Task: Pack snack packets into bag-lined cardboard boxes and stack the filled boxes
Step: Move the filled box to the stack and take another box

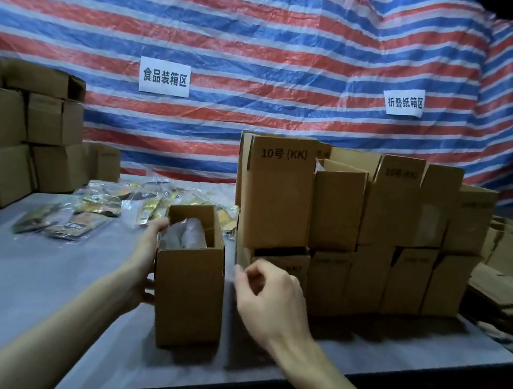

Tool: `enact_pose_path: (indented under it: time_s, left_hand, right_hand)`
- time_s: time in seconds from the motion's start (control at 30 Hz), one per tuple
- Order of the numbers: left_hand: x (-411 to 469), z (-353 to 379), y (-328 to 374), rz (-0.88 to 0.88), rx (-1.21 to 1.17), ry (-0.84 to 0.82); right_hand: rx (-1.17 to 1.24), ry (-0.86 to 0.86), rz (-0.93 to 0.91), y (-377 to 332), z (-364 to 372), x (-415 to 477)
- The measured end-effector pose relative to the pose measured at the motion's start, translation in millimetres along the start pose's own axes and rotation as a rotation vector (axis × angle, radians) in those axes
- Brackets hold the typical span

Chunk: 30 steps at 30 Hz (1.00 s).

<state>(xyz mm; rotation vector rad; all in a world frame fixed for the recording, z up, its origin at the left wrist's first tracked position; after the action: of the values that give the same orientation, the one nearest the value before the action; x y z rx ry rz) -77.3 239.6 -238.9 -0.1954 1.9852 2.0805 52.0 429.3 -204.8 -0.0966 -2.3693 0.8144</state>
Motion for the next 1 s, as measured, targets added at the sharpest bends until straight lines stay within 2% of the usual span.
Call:
enact_pose_path:
  time_s: [0.27,0.5,0.77,1.0]
  left_hand:
    - [8,32,4,0.017,-0.102,0.044]
    - [32,42,8,0.075,-0.168,0.001]
    - [56,44,13,0.076,-0.126,-0.005]
    - [65,44,16,0.079,-0.076,0.016]
  right_hand:
    - [0.006,0.069,-0.047,26,8,17]
    - [0.074,0.090,-0.097,28,13,23]
    - [0.114,0.135,-0.173,33,17,32]
    - [0.141,0.148,-0.154,38,23,44]
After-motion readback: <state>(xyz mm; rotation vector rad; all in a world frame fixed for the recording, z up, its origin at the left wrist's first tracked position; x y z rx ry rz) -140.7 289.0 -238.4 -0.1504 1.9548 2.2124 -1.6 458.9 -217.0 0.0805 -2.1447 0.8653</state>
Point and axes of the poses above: each hand's wrist, its own x-axis towards the middle knuckle, its own z-axis out of the palm, y = z × x, the point moved 5 cm from there along x, towards the middle knuckle
